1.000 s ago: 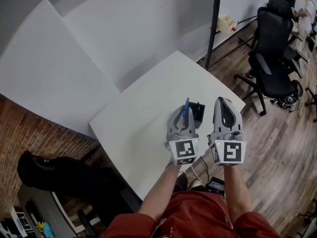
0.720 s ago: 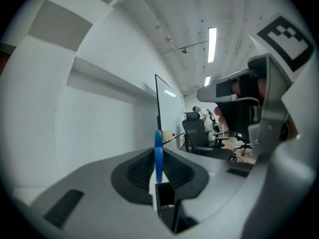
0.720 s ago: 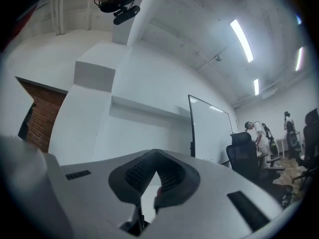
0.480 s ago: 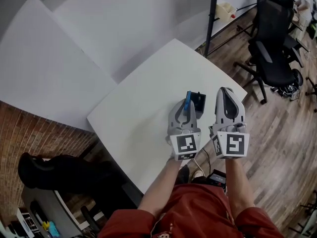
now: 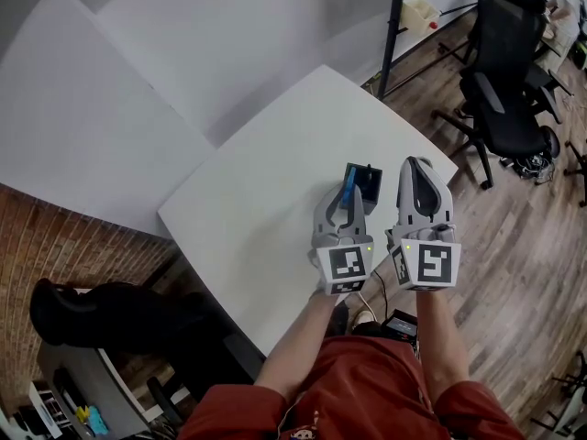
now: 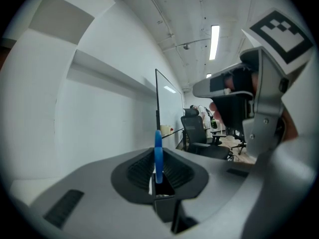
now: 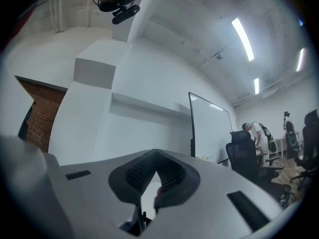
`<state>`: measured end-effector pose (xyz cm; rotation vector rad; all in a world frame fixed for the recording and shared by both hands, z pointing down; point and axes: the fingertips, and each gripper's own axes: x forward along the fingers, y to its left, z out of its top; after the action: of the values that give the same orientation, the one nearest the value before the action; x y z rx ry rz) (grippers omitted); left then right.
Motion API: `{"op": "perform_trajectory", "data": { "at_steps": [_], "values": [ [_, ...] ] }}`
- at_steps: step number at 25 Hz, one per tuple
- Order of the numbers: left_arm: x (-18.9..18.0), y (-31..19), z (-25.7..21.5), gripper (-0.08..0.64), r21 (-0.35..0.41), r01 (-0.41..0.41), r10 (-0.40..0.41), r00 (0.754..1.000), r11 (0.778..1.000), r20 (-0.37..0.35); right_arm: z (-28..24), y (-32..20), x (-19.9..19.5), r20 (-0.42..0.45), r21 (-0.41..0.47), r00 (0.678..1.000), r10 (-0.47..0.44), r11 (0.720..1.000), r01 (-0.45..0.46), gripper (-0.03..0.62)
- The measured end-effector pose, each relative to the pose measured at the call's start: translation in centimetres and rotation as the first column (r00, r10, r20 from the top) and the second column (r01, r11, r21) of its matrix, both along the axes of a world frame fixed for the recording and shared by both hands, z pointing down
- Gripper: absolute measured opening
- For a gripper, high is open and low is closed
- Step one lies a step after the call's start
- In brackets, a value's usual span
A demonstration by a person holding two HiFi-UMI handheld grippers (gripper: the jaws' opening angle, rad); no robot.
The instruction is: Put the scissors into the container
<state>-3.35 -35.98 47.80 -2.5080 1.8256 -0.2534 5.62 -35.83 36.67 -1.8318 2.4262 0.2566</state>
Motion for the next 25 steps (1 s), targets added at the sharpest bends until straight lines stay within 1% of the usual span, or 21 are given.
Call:
{"op": "perform_trajectory", "data": {
  "at_steps": [14,25],
  "values": [
    [-0.1,-1.2,3.3,0.051,-0.088,-0.008,0.009,1.000,0.996,0.011,1.2,-0.6,0.4,-0.006,-0.034,1.000,0.021,0.999,-0.022,0.008],
    [0.2,-2.7,4.8,0.051,-0.130,-0.023,0.024,1.000,0.991,0.008,2.3,-1.9,0.7,-0.010,-0.056,0.999,0.035,0.998,-0.035,0.008]
  ]
}}
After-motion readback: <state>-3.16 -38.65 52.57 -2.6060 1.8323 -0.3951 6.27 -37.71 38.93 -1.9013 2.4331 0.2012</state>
